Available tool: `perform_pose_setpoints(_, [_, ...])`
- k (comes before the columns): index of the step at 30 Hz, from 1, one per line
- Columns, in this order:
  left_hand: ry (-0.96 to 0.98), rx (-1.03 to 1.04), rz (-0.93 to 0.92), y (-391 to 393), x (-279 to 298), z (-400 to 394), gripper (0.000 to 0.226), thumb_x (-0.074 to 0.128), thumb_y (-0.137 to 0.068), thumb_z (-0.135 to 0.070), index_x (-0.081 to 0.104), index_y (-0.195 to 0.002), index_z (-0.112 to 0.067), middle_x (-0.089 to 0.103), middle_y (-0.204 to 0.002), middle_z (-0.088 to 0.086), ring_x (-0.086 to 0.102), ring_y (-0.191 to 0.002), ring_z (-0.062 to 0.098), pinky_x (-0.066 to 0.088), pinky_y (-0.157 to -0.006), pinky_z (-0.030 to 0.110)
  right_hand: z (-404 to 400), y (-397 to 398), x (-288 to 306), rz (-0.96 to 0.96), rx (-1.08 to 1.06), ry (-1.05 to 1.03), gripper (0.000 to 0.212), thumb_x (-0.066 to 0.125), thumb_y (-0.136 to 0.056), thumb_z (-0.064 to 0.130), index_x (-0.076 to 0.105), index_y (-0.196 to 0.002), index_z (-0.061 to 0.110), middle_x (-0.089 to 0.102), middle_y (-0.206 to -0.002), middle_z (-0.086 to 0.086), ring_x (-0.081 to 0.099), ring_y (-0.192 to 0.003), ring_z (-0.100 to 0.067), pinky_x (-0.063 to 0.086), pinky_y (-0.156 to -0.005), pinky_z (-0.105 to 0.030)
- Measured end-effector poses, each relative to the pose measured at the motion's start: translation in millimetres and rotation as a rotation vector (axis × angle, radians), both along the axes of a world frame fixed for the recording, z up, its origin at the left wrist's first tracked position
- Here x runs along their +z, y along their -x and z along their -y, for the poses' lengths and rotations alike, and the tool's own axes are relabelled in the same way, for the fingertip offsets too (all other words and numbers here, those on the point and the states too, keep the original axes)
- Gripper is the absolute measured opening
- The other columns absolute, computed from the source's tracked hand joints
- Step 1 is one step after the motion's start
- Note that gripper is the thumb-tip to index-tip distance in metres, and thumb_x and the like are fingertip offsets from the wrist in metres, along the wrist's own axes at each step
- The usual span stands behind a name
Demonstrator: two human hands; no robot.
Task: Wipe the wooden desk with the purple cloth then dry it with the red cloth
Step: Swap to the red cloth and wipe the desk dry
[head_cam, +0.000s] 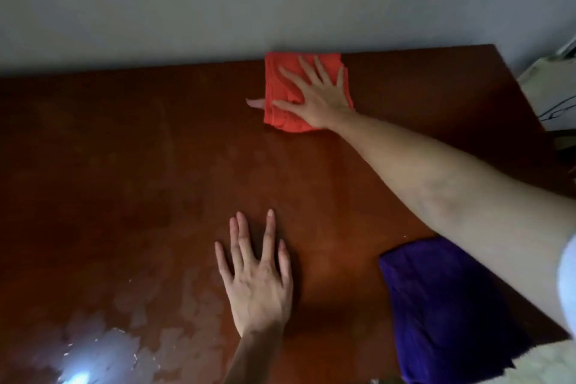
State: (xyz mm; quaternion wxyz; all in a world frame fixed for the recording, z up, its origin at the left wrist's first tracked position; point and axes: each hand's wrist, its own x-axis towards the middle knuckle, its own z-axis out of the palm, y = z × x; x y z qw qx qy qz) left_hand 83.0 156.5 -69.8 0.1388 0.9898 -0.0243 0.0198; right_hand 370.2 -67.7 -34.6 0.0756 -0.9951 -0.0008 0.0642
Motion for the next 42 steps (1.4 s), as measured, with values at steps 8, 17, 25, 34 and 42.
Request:
perform_pose_setpoints(8, [0.013,-0.029,-0.008,-2.5,2.8,-1.1,0.058,0.02,-0.107,-0.046,0.02,-0.164,-0.035,0.019,-0.171,0.015,0.009,-0.16,0.025,0.012,-0.127,0.056,-17.3,28.0,2.0,0.001,-0.031,0.005,0.087,0.025,-0.089,0.091,0.007,-0.165,0.052,-0.001,-0.178,0.003,-0.005,-0.163,-0.03,-0.003,-0.121,-0.076])
perform_pose_setpoints(17, [0.77,0.02,0.031,-2.8,26.2,-39.5,0.048,0.047,-0.101,-0.026,0.051,-0.148,-0.015,0.049,-0.144,0.011,0.05,-0.135,0.022,0.035,-0.116,0.033,-70.2,270.0,-10.9,0.112,0.098,0.032,0.087,0.03,-0.09,0.086,0.015,-0.166,0.046,0.007,-0.178,-0.003,0.002,-0.164,-0.033,0.009,-0.12,-0.076])
perform_pose_setpoints(25, [0.384,0.036,-0.046,-27.6,46.6,-158.9,0.055,0.048,-0.092,-0.049,0.055,-0.143,-0.03,0.043,-0.142,0.009,0.054,-0.127,0.037,0.048,-0.103,0.053,-113.2,419.8,-6.5,0.052,0.189,0.067,0.091,0.026,-0.092,0.091,0.008,-0.168,0.042,-0.001,-0.178,-0.005,0.002,-0.163,-0.038,0.013,-0.117,-0.077])
perform_pose_setpoints(34, [-0.028,-0.03,-0.11,-54.5,16.7,-217.7,0.061,0.017,-0.1,-0.066,0.024,-0.158,-0.051,0.021,-0.166,0.01,0.027,-0.151,0.035,0.012,-0.125,0.049,-116.8,327.4,-12.6,0.08,0.254,0.03,0.087,0.025,-0.09,0.092,0.012,-0.165,0.05,0.003,-0.178,0.0,0.002,-0.164,-0.031,0.013,-0.117,-0.08])
perform_pose_setpoints(42, [-0.074,-0.073,-0.041,-53.9,9.1,-218.0,0.057,0.022,-0.104,-0.057,0.021,-0.16,-0.047,0.023,-0.168,0.012,0.018,-0.158,0.023,0.012,-0.128,0.045,-126.0,48.8,-9.4,0.043,0.017,-0.038,0.086,0.033,-0.089,0.09,0.013,-0.164,0.052,0.003,-0.178,0.004,-0.001,-0.164,-0.026,-0.003,-0.122,-0.076])
